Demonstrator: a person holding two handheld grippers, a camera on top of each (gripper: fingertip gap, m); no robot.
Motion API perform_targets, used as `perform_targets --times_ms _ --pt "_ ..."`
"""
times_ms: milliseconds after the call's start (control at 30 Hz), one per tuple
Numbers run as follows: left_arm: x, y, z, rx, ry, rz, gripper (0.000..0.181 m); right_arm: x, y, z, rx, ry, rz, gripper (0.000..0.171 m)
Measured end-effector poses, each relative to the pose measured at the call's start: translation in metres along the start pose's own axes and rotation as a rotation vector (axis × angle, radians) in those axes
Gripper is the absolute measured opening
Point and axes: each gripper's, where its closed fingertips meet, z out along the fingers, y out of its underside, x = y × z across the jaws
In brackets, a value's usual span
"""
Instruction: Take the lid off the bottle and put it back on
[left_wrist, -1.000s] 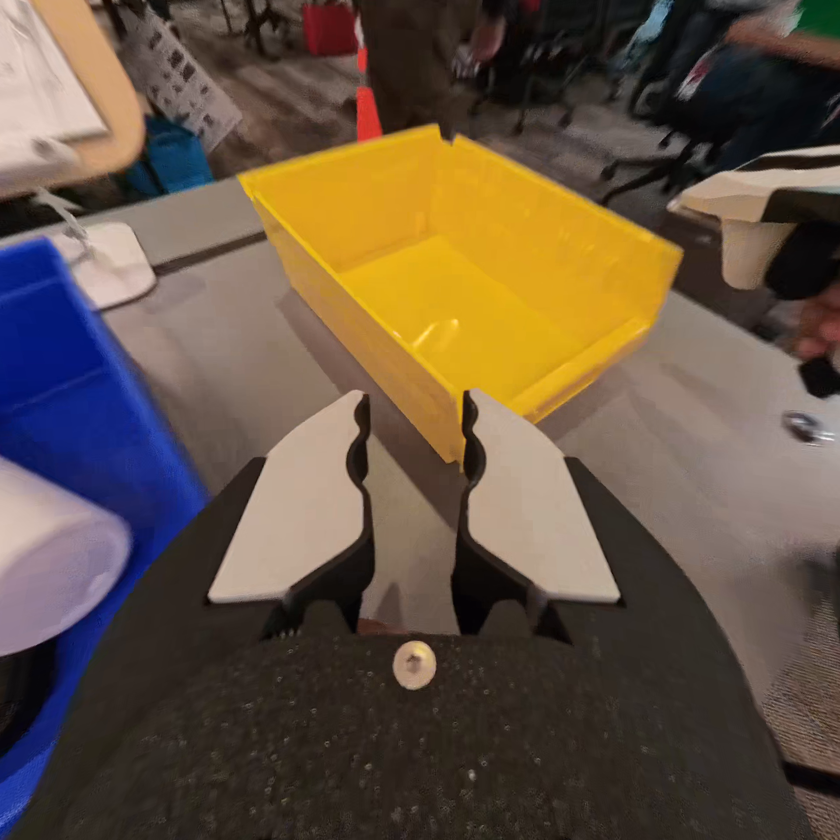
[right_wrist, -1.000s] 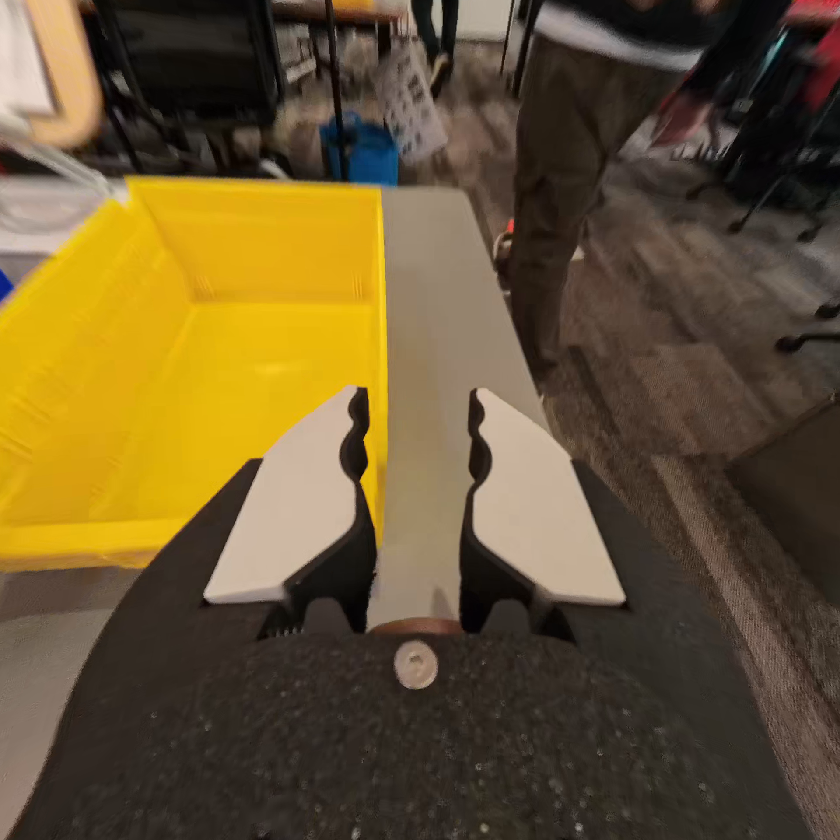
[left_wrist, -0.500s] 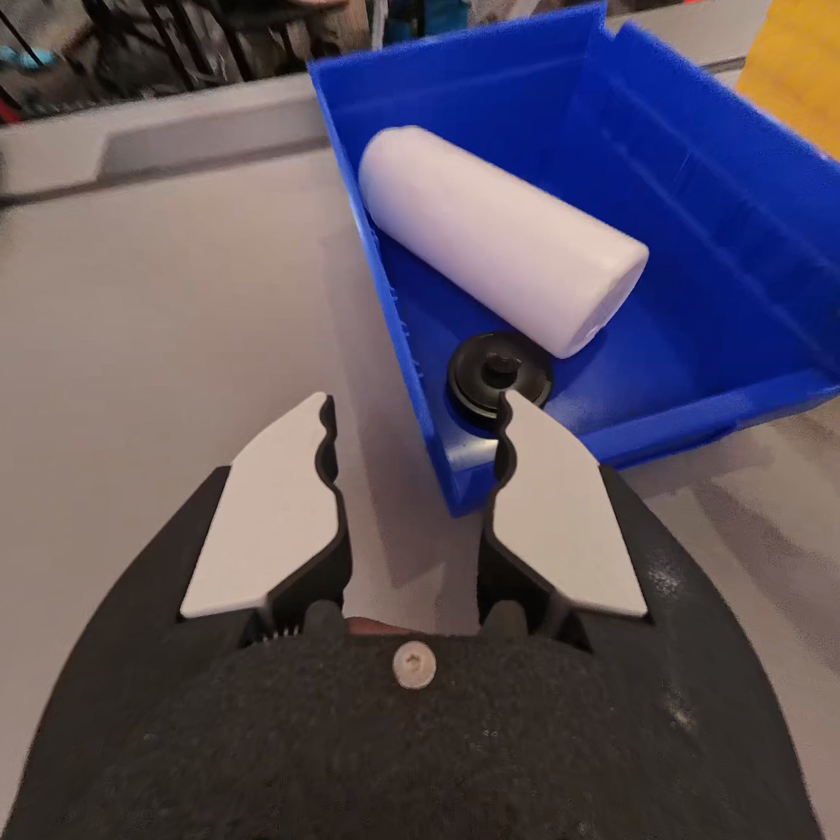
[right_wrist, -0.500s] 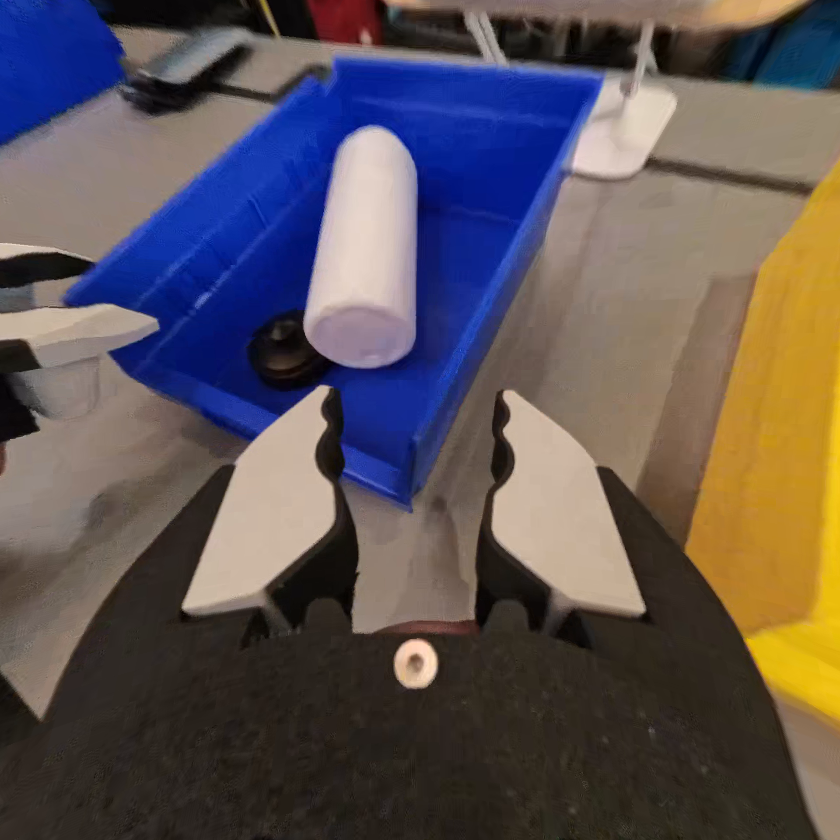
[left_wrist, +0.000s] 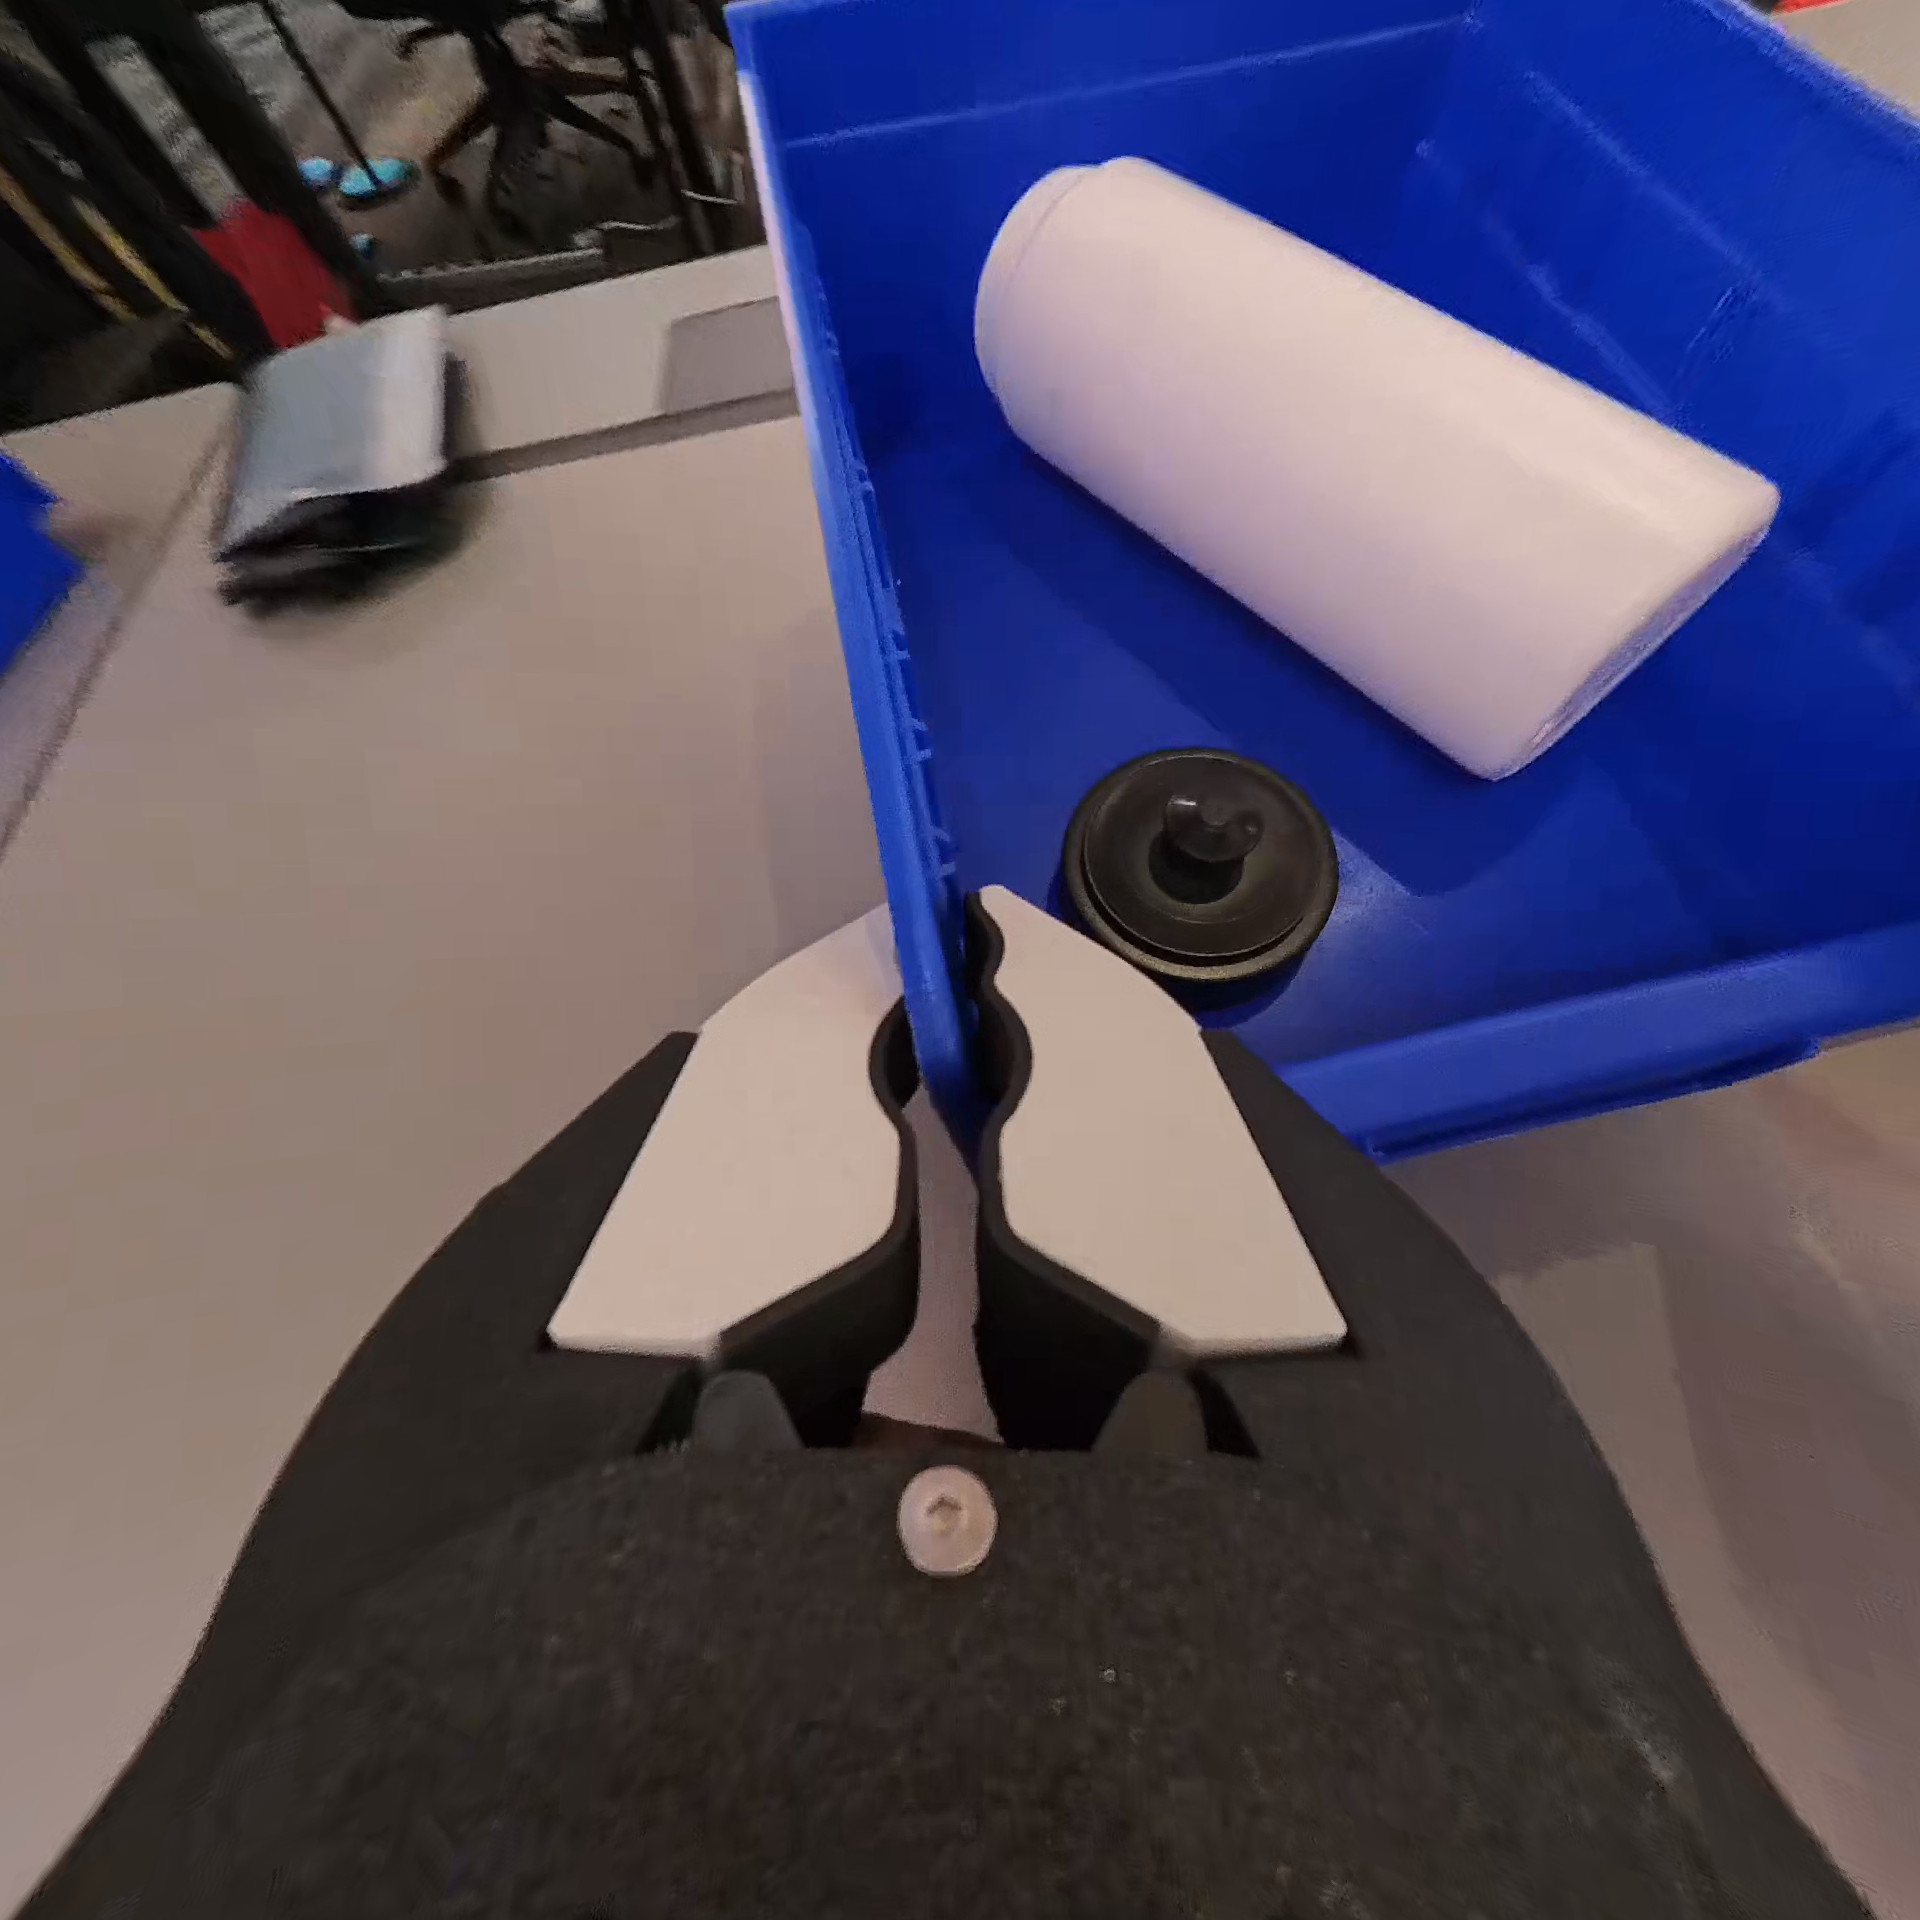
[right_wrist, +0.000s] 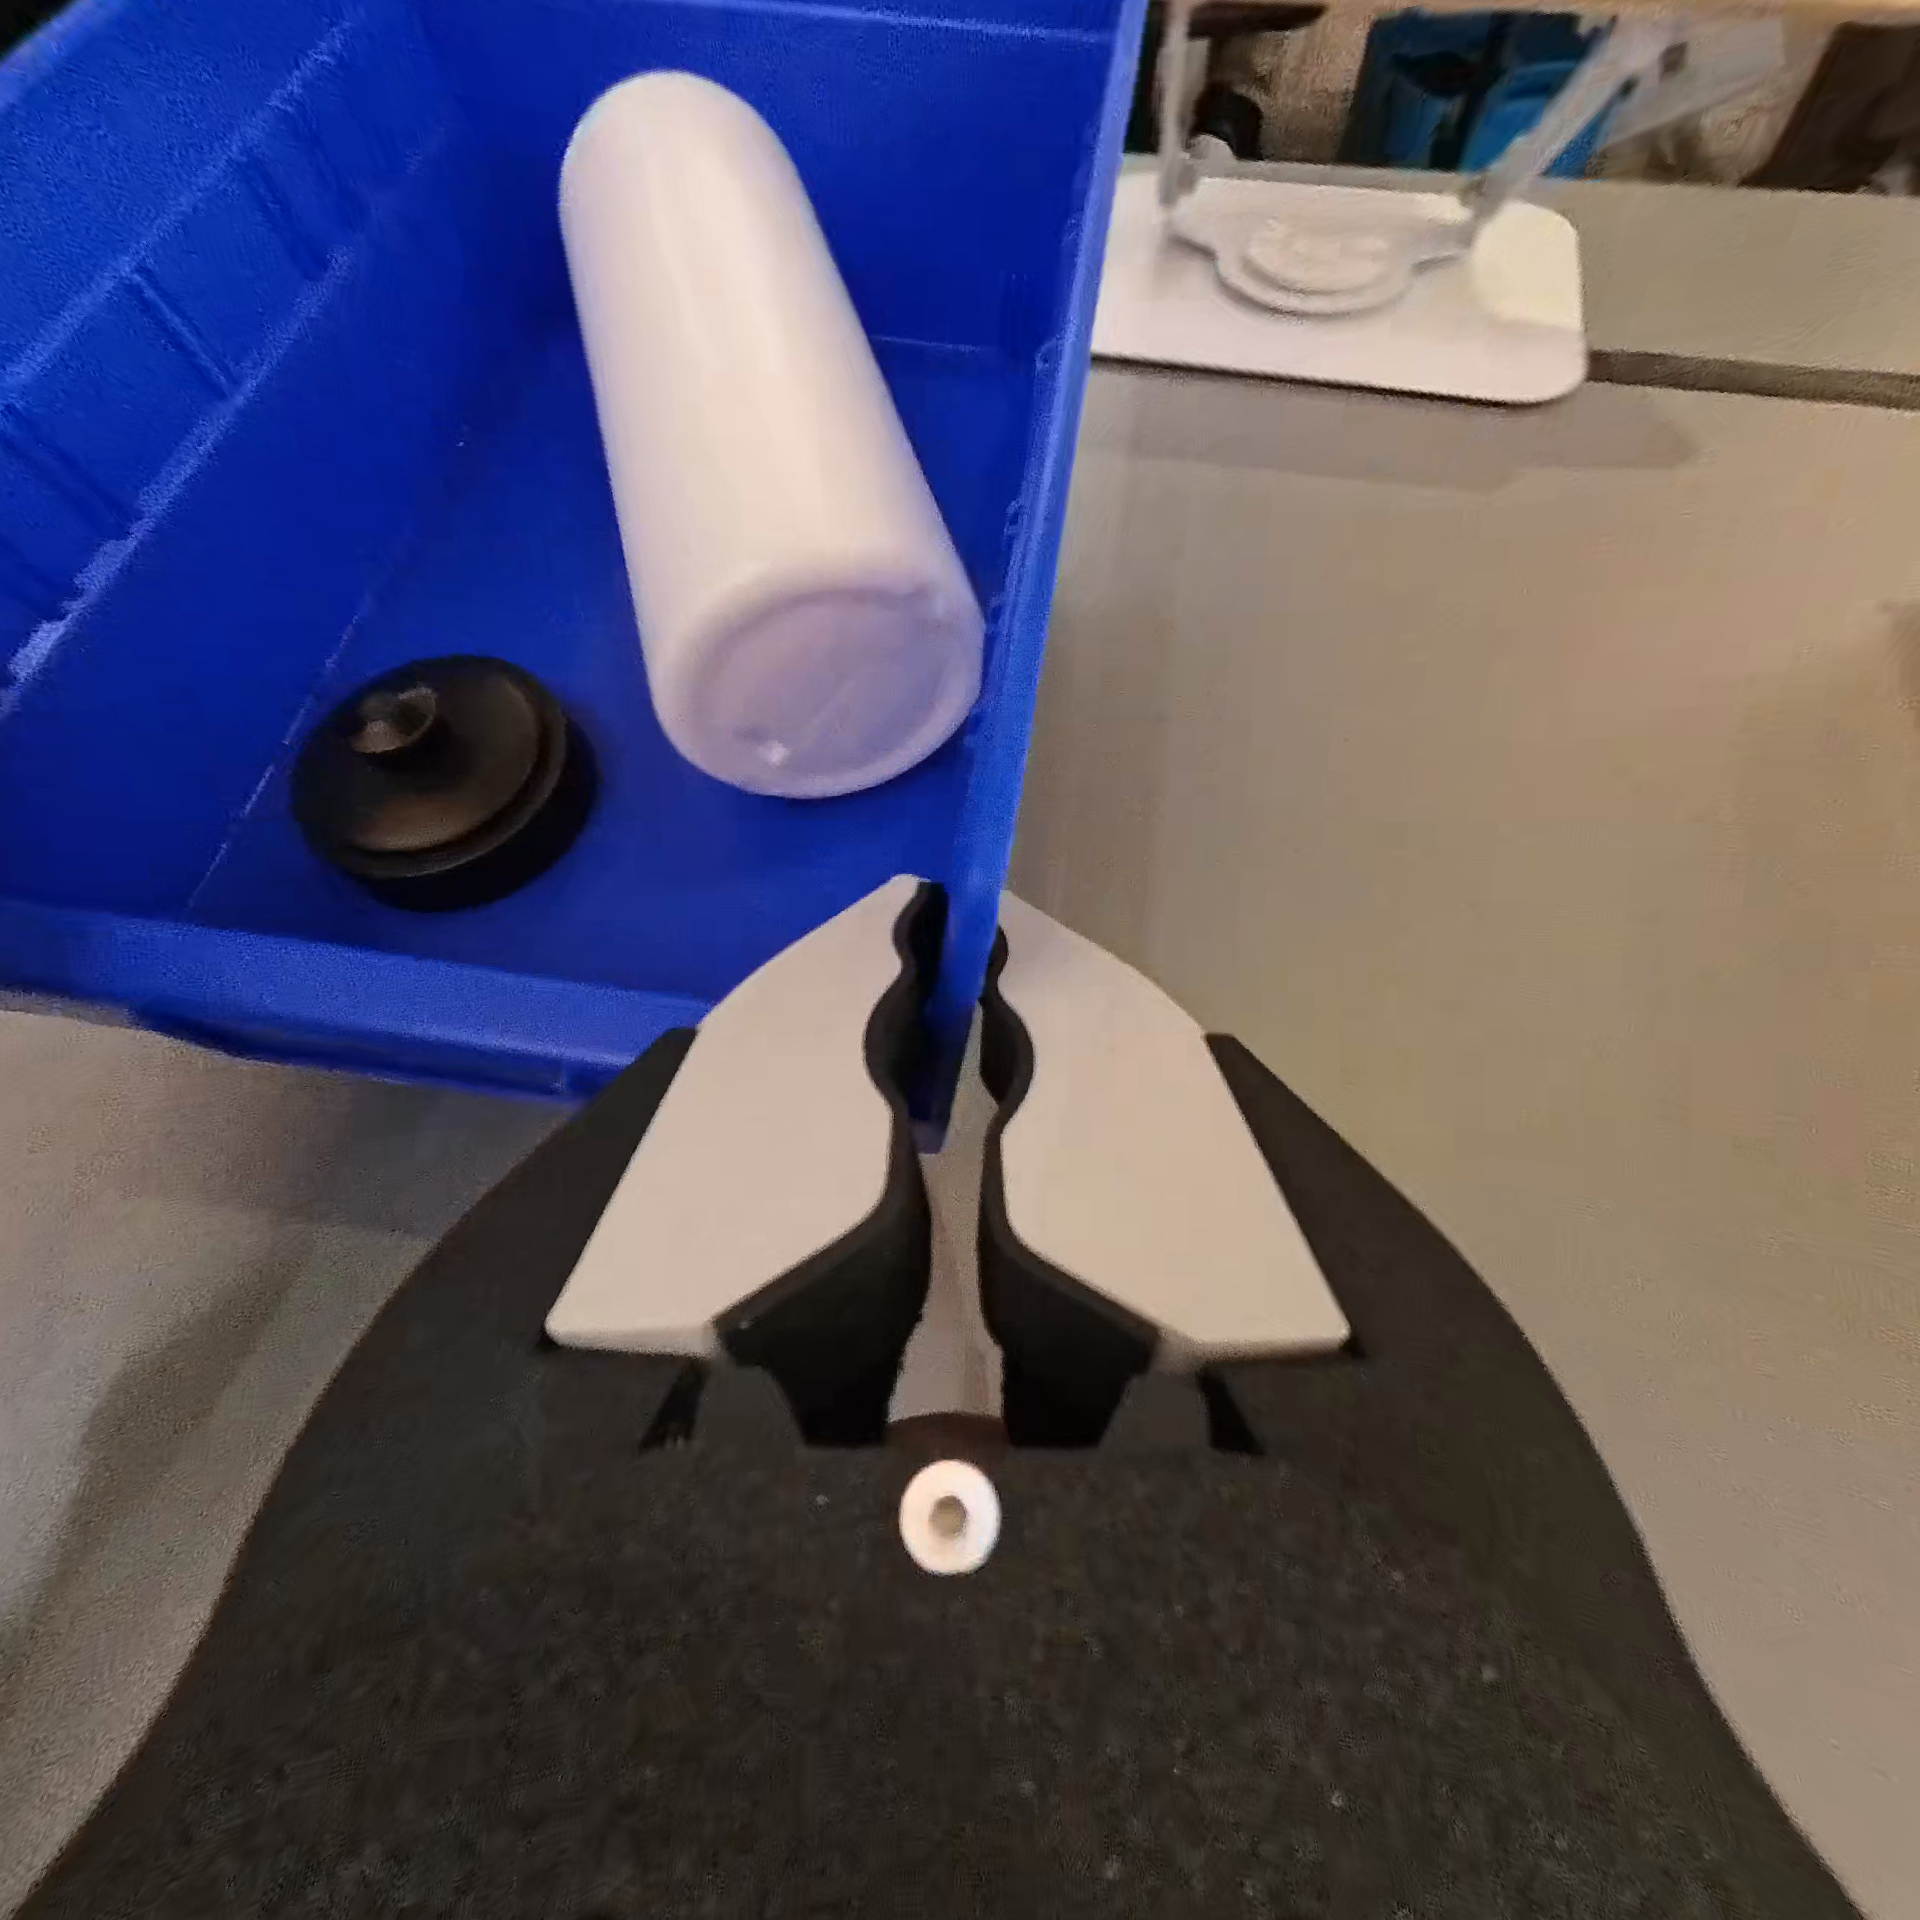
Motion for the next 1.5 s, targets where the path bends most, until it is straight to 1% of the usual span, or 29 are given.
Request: perform_targets --times_ms 100,200,267,300,333,400,433,500,533,567,600,667,700,767,833,900,933,1000,1033,1067,1133,1167,1233,1267,1400,1500 --pt "-0.055 0.012 -0.001 0.004 -0.03 -0.026 0.004 -0.058 -0.011 0.017 0.015 -0.013 -0.037 0.004" --pt "-0.091 0.029 0.008 -0.015 -0.035 -0.048 0.004 -0.095 -0.009 0.035 -0.008 -0.028 -0.032 0.005" --pt "-0.106 0.044 0.019 -0.057 -0.054 -0.043 0.005 -0.112 0.005 0.049 -0.068 -0.046 -0.054 0.005" --pt "-0.11 0.049 0.023 -0.068 -0.053 -0.05 0.005 -0.119 0.009 0.054 -0.07 -0.057 -0.064 0.006" --pt "-0.112 0.048 0.023 -0.049 -0.041 -0.063 0.005 -0.12 0.007 0.055 -0.03 -0.046 -0.089 0.006" --pt "-0.116 0.049 0.023 -0.04 -0.037 -0.084 0.005 -0.125 0.008 0.054 -0.006 -0.068 -0.117 0.008" --pt "-0.118 0.049 0.021 -0.034 -0.045 -0.097 0.008 -0.128 0.01 0.052 -0.01 -0.102 -0.12 0.009" --pt "-0.121 0.047 0.013 -0.035 -0.062 -0.118 0.03 -0.134 0.013 0.041 -0.038 -0.213 -0.104 0.018" --pt "-0.122 0.043 0.006 -0.025 -0.07 -0.129 0.038 -0.137 0.014 0.032 -0.057 -0.281 -0.102 0.022" --pt "-0.123 0.036 -0.003 0.004 -0.078 -0.144 0.043 -0.137 0.015 0.02 -0.081 -0.344 -0.11 0.024" --pt "-0.122 0.027 -0.015 0.044 -0.082 -0.163 0.045 -0.133 0.014 0.007 -0.09 -0.387 -0.127 0.026" --pt "-0.114 0.012 -0.038 0.119 -0.072 -0.219 0.049 -0.111 0.008 -0.019 -0.058 -0.424 -0.19 0.033" --pt "-0.104 0.007 -0.048 0.151 -0.042 -0.253 0.052 -0.095 0.006 -0.032 -0.036 -0.429 -0.226 0.034" --pt "-0.074 0.003 -0.064 0.198 0.046 -0.319 0.052 -0.055 0.006 -0.059 -0.01 -0.422 -0.286 0.035" --pt "-0.038 0.008 -0.073 0.218 0.14 -0.371 0.052 -0.007 0.008 -0.083 0.024 -0.392 -0.302 0.039" --pt "0.0 0.021 -0.079 0.22 0.213 -0.413 0.052 0.047 0.008 -0.109 0.107 -0.35 -0.28 0.04" --pt "0.021 0.029 -0.08 0.205 0.253 -0.428 0.052 0.079 0.01 -0.122 0.168 -0.303 -0.261 0.04" --pt "0.064 0.041 -0.085 0.157 0.342 -0.459 0.052 0.15 0.031 -0.146 0.237 -0.184 -0.195 0.039" --pt "0.086 0.04 -0.09 0.143 0.408 -0.441 0.053 0.179 0.038 -0.156 0.26 -0.152 -0.154 0.039" --pt "0.101 0.038 -0.095 0.142 0.438 -0.394 0.053 0.205 0.043 -0.163 0.25 -0.124 -0.137 0.041" --pt "0.107 0.035 -0.097 0.18 0.366 -0.256 0.053 0.26 0.052 -0.17 0.194 0.003 -0.078 0.049" --pt "0.107 0.034 -0.096 0.202 0.332 -0.187 0.053 0.282 0.052 -0.174 0.204 0.042 -0.038 0.049" --pt "0.105 0.035 -0.093 0.215 0.302 -0.112 0.053 0.307 0.047 -0.179 0.235 0.055 0.073 0.05" --pt "0.104 0.037 -0.092 0.21 0.308 -0.107 0.053 0.312 0.046 -0.179 0.247 0.033 0.121 0.05" --pt "0.096 0.041 -0.09 0.177 0.358 -0.23 0.053 0.307 0.052 -0.175 0.24 -0.029 0.228 0.049" --pt "0.086 0.044 -0.086 0.157 0.346 -0.269 0.053 0.307 0.051 -0.174 0.242 -0.027 0.236 0.047"
